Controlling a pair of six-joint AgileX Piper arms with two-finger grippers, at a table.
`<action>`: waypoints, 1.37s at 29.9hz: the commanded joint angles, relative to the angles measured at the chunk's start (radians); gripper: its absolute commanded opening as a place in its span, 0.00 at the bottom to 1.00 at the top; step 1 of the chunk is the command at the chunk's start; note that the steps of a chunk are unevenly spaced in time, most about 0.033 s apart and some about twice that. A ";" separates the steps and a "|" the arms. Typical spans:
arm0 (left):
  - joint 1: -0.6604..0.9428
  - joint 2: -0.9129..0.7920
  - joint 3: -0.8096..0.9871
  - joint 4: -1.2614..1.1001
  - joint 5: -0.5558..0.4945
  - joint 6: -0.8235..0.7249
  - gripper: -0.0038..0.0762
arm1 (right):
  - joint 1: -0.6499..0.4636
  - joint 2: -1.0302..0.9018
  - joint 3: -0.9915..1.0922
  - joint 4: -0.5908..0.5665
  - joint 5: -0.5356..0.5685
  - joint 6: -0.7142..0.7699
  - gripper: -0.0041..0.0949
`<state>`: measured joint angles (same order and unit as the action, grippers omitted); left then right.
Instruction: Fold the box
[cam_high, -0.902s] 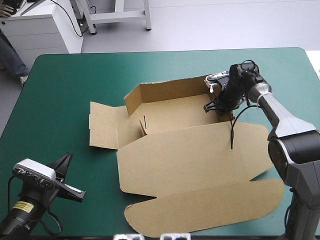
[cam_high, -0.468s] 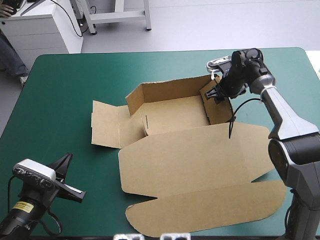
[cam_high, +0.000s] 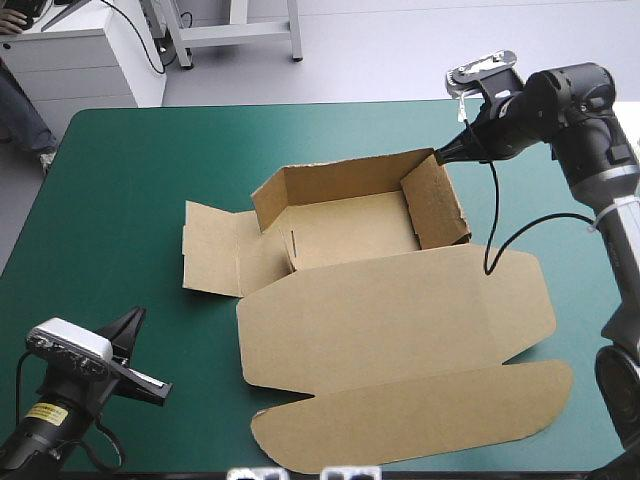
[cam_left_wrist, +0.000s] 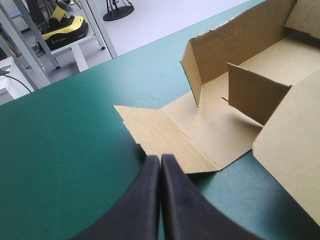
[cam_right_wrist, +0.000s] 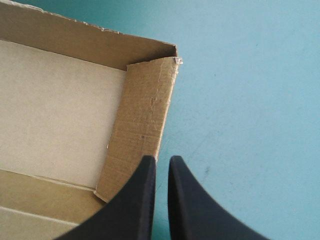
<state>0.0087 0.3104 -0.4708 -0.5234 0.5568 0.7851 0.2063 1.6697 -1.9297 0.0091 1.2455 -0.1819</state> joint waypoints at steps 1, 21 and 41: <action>-0.002 0.011 -0.025 -0.023 -0.059 -0.005 0.04 | -0.004 -0.065 -0.029 -0.015 0.006 -0.026 0.02; -0.002 0.011 -0.025 -0.023 -0.038 -0.005 0.04 | -0.004 0.212 -0.025 0.001 0.006 0.033 0.59; -0.002 0.011 -0.025 -0.023 -0.035 -0.005 0.04 | -0.004 0.341 0.075 0.029 0.005 0.048 0.23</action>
<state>0.0087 0.3104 -0.4708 -0.5234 0.5829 0.7851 0.2063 2.0468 -1.8360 0.0350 1.2330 -0.1424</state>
